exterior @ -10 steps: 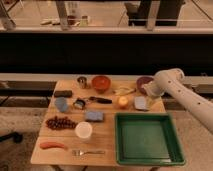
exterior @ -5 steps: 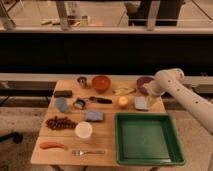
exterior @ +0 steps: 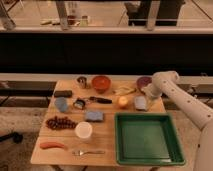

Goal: Wipe purple bowl with towel

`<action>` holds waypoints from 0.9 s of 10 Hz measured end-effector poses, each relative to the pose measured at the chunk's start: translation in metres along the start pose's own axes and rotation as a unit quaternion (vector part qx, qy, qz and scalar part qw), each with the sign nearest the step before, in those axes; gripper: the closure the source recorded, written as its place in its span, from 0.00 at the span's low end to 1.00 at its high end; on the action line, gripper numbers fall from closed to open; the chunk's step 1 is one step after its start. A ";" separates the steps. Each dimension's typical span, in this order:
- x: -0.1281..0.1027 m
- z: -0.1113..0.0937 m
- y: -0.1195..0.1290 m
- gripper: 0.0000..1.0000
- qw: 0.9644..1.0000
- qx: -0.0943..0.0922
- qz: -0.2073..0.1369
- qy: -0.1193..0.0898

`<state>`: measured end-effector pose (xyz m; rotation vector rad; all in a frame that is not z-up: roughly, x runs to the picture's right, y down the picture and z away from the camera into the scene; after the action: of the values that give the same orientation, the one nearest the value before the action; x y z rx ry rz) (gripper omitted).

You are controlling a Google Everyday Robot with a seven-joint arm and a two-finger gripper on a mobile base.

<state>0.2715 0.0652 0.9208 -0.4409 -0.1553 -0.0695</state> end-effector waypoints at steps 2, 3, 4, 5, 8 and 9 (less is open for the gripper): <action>-0.007 0.003 0.000 0.20 1.000 -0.003 -0.007 -0.004; -0.009 0.004 0.001 0.20 1.000 -0.006 -0.011 -0.006; -0.010 0.004 0.002 0.20 1.000 -0.007 -0.013 -0.007; -0.014 0.004 0.003 0.20 1.000 -0.008 -0.018 -0.009; -0.022 0.003 0.004 0.20 0.999 -0.019 -0.042 -0.014; -0.025 0.005 0.005 0.20 0.998 -0.029 -0.049 -0.015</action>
<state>0.2468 0.0721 0.9191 -0.4923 -0.2047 -0.1641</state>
